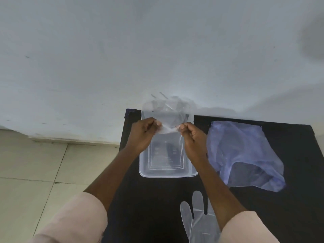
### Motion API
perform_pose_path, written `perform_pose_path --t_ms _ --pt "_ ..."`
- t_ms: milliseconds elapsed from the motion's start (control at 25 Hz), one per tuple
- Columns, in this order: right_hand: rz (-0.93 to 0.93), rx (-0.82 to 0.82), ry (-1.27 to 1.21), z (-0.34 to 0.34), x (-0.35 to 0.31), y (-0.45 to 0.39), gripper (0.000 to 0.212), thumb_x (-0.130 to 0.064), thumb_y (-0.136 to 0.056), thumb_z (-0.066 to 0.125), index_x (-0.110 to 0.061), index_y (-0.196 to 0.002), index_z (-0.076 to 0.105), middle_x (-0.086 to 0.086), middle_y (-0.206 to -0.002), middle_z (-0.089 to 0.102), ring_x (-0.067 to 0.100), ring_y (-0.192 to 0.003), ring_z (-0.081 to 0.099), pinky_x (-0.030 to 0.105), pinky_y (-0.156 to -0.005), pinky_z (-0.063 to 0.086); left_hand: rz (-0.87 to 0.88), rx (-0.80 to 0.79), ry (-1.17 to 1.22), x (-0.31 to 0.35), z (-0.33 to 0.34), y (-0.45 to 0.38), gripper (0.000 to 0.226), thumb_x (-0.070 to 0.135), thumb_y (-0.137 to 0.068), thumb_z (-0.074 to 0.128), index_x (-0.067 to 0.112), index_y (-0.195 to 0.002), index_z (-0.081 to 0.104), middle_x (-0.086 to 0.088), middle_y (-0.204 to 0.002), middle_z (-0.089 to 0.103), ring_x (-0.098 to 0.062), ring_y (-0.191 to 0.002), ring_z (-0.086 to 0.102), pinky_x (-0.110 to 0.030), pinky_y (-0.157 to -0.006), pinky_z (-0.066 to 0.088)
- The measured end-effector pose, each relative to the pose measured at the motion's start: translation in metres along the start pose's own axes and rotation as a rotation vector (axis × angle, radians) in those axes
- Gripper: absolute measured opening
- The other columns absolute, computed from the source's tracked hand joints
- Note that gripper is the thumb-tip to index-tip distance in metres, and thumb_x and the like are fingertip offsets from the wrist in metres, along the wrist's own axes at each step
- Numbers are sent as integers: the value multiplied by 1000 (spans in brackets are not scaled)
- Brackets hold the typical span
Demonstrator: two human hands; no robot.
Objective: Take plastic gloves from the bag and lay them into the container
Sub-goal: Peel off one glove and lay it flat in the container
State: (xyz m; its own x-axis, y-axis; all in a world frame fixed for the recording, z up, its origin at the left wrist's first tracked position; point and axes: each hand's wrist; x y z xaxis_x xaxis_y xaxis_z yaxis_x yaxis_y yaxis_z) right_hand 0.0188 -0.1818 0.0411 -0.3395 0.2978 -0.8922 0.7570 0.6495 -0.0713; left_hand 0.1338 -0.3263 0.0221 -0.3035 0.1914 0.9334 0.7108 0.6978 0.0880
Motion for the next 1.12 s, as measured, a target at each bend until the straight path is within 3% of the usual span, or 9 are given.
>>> perform_pose_path --t_ms 160,240,320,400,480,600,720,840,1120 --pt "-30 -65 144 7 10 1 19 -14 -97 52 -2 -94 67 7 -79 68 12 -65 58 7 -65 43 200 -119 -478 -9 6 7 31 35 -100 46 12 -92 66 -3 -72 67 -18 -62 63 -31 -61 51" --pt "-92 -144 261 9 18 0 20 -15 -98 50 -3 -93 65 10 -81 68 17 -70 62 14 -71 47 221 -212 -613 -13 7 12 32 36 -101 42 14 -99 66 -7 -83 72 -23 -71 67 -29 -69 53" --pt "-145 -324 425 7 22 -2 20 -17 -99 47 -7 -94 63 11 -87 68 22 -76 63 28 -74 51 280 -280 -732 -17 8 16 32 34 -100 43 13 -103 67 -9 -91 74 -25 -78 68 -35 -80 55" --pt "-186 -517 606 1 22 -4 21 -21 -99 43 -11 -101 62 9 -97 68 24 -87 64 33 -82 52 352 -328 -876 -19 7 19 31 32 -99 45 13 -106 69 -10 -95 74 -28 -87 69 -41 -96 49" --pt "-266 -649 758 -6 19 -4 25 -23 -99 43 -13 -114 61 9 -112 68 27 -103 63 35 -98 44 357 -404 -990 -18 6 22 32 33 -100 44 16 -115 67 -9 -110 74 -28 -110 65 -41 -112 34" --pt "-359 -845 1025 -11 19 -2 36 -32 -99 44 -18 -131 53 6 -136 58 26 -132 47 42 -118 18 346 -544 -1122 -15 4 23 39 42 -100 39 22 -124 63 -1 -129 67 -23 -131 51 -43 -119 16" --pt "-384 -1033 1158 -16 17 -4 42 -40 -98 42 -25 -136 48 2 -146 50 25 -145 28 49 -120 2 341 -728 -1252 -11 -2 23 48 53 -98 33 29 -131 58 3 -140 58 -23 -140 39 -49 -119 6" --pt "-405 -1149 1262 -19 15 -7 41 -39 -98 43 -29 -138 47 2 -150 44 28 -148 19 51 -118 -6 366 -871 -1368 -9 -5 22 52 58 -97 29 34 -136 53 1 -150 47 -27 -145 29 -55 -120 1" --pt "-394 -1226 1557 -12 12 -3 48 -41 -95 50 -26 -140 46 6 -156 33 33 -148 14 56 -118 -6 360 -1036 -1556 -8 0 22 60 64 -94 25 33 -137 53 -5 -160 29 -33 -150 11 -59 -117 -7"
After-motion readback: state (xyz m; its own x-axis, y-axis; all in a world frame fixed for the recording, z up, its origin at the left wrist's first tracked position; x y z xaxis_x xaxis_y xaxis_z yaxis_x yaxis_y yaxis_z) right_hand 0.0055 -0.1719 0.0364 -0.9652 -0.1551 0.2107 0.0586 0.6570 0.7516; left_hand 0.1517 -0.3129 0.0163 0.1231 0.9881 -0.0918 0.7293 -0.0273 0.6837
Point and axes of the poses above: each hand's wrist, its own y-axis away from the middle knuckle, its own z-axis out of the palm, x = y × z
